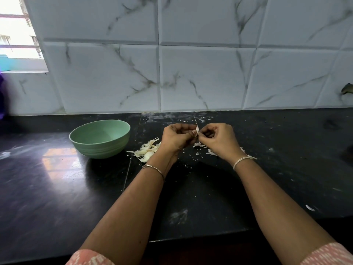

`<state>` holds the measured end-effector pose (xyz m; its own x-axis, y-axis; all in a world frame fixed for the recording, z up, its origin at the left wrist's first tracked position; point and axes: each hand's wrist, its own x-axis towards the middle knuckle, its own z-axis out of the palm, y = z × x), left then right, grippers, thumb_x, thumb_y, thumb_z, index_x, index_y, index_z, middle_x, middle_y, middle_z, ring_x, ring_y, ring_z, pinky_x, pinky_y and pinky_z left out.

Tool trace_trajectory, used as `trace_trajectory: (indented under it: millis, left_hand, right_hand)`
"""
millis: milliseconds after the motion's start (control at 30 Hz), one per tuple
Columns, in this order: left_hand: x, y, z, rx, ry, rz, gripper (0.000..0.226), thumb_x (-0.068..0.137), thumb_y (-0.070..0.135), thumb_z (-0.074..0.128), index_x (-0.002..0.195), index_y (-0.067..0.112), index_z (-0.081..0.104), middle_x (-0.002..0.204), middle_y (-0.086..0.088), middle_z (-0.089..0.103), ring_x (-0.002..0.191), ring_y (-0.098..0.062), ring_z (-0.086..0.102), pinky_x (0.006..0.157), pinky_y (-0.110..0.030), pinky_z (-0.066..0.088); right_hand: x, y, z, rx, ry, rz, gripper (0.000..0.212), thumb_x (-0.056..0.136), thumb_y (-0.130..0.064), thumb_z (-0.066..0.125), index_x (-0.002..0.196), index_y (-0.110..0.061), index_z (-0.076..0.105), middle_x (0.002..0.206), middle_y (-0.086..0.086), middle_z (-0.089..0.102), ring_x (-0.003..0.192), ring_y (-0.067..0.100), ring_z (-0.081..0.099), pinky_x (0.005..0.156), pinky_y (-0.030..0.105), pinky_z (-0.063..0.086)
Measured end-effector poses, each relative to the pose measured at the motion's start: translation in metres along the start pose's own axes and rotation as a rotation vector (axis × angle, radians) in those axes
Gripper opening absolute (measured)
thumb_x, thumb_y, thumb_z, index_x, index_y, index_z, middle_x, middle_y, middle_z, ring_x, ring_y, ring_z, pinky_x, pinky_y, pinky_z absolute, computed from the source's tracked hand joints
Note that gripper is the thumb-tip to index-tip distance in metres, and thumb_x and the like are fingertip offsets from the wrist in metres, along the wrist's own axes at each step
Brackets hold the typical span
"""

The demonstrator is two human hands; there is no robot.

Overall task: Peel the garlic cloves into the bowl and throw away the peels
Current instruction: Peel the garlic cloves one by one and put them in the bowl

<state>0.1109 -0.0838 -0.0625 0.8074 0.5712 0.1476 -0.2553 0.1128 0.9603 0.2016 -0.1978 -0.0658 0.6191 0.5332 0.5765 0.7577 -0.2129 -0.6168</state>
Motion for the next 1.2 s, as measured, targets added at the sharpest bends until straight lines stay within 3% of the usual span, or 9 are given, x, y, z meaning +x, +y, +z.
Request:
trace_trajectory:
  millis: [333,600,800,1200]
  left_hand:
    - [-0.001,0.0004,-0.0002,-0.016,-0.001,-0.049,0.015,0.085,-0.011,0.063,0.082,0.004,0.066,0.059,-0.002,0.068,0.054,-0.009,0.067,0.057,-0.019,0.057]
    - [-0.0014,0.0014,-0.0003,0.014,-0.002,-0.063,0.014,0.085,-0.009,0.065,0.082,0.004,0.067,0.057,0.001,0.068,0.054,-0.008,0.066,0.058,-0.019,0.058]
    - [-0.0018,0.0008,0.0,-0.025,0.017,-0.063,0.013,0.085,-0.009,0.065,0.082,0.004,0.067,0.06,-0.003,0.069,0.055,-0.011,0.068,0.06,-0.021,0.059]
    - [-0.0061,0.0032,-0.0007,-0.08,-0.009,-0.085,0.014,0.087,-0.011,0.061,0.084,0.001,0.066,0.063,-0.003,0.069,0.056,-0.008,0.068,0.056,-0.018,0.057]
  right_hand:
    - [0.001,0.001,-0.0024,0.049,-0.037,0.059,0.006,0.078,-0.018,0.073,0.074,-0.022,0.076,0.066,-0.004,0.072,0.064,0.009,0.07,0.074,0.04,0.06]
    - [0.0015,0.0015,-0.0008,0.028,-0.028,0.035,0.005,0.075,-0.017,0.072,0.072,-0.017,0.076,0.063,-0.004,0.071,0.061,0.011,0.069,0.069,0.04,0.059]
    - [0.0024,0.0009,-0.0015,0.092,-0.042,0.081,0.013,0.077,-0.013,0.073,0.07,-0.024,0.073,0.067,-0.003,0.072,0.066,0.012,0.07,0.073,0.038,0.06]
    - [0.0019,0.0017,-0.0015,0.166,-0.051,0.101,0.004,0.079,-0.009,0.074,0.077,-0.013,0.076,0.071,0.001,0.073,0.072,0.02,0.071,0.075,0.042,0.06]
